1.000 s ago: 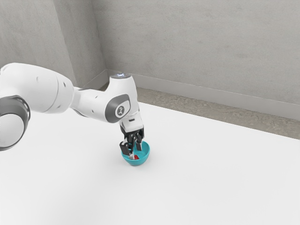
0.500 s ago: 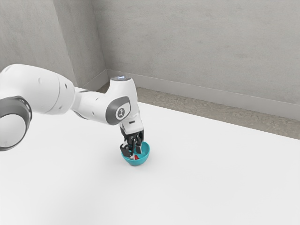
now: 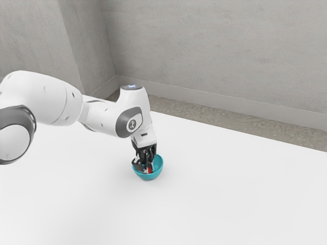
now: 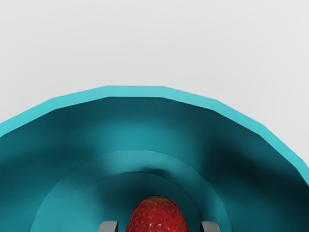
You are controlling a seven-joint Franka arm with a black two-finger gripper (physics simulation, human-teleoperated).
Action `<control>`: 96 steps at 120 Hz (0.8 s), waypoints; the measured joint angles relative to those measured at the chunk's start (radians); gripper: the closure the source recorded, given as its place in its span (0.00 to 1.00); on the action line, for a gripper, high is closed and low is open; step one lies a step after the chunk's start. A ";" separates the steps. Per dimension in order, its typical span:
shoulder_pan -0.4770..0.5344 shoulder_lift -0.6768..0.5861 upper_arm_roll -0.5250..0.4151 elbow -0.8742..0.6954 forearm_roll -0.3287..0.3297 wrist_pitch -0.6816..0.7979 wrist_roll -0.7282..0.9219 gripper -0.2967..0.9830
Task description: Take strawberry from the bowl
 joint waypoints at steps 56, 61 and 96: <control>0.000 -0.011 0.000 0.000 -0.003 0.015 -0.005 0.76; 0.000 -0.016 0.000 0.000 -0.002 0.016 -0.006 0.76; -0.004 -0.098 0.000 -0.002 0.000 0.009 -0.010 0.78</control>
